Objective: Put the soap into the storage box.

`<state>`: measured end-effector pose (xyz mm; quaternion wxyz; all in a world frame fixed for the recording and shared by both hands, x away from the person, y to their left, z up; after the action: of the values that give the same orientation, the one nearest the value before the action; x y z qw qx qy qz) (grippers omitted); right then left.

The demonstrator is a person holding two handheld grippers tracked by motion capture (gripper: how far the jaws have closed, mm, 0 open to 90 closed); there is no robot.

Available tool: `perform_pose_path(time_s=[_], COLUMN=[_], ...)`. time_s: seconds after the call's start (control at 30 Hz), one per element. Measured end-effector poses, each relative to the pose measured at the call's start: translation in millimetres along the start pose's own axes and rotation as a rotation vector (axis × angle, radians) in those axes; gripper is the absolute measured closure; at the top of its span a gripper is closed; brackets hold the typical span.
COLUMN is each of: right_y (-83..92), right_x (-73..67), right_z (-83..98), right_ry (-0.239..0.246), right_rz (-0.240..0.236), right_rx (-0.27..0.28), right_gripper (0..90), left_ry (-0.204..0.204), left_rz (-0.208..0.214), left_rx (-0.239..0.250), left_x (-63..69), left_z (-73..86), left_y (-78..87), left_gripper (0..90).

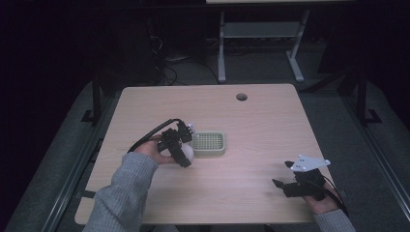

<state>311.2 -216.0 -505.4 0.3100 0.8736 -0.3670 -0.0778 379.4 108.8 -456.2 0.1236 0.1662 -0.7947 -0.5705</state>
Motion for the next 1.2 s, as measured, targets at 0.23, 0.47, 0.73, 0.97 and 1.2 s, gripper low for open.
perform_pose_path(time_s=[0.23, 0.47, 0.73, 0.97, 1.2], right_y=[0.6, 0.4, 1.2, 1.2, 2.6], right_x=[0.5, 0.1, 0.0, 0.0, 2.0], right_z=[0.4, -0.3, -0.7, -0.9, -0.4], right_ry=[-0.004, 0.001, 0.002, -0.001, -0.011], right_rz=[0.000, 0.003, 0.002, 0.002, 0.007], right_rx=[-0.003, -0.001, 0.002, 0.002, 0.005], right_gripper=[21.0, 21.1, 21.1, 21.0, 21.0], left_ry=[-0.012, -0.026, -0.024, -0.015, 0.000], left_rz=[0.003, 0.004, 0.008, 0.004, 0.006], left_rx=[-0.013, -0.024, -0.032, -0.045, -0.035], left_x=[-2.9, -5.4, -9.5, -17.6, -23.4], left_z=[-12.4, -25.3, -34.3, -39.2, -47.3], left_y=[-1.9, -5.4, -8.2, -11.6, -16.4], left_gripper=[23.3, 23.3, 23.3, 23.3, 23.3])
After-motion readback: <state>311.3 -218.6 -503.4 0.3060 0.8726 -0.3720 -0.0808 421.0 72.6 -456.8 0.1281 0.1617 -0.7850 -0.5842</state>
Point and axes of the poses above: each handheld gripper's, and its own axes: y roughly backward along the jaws, z roughly out of its underside, x roughly to its right, the point moved 9 cm from there along -y, roughly forward along the jaws, and after that the axes turned 6 degrees about x, right-handed, at the moved point
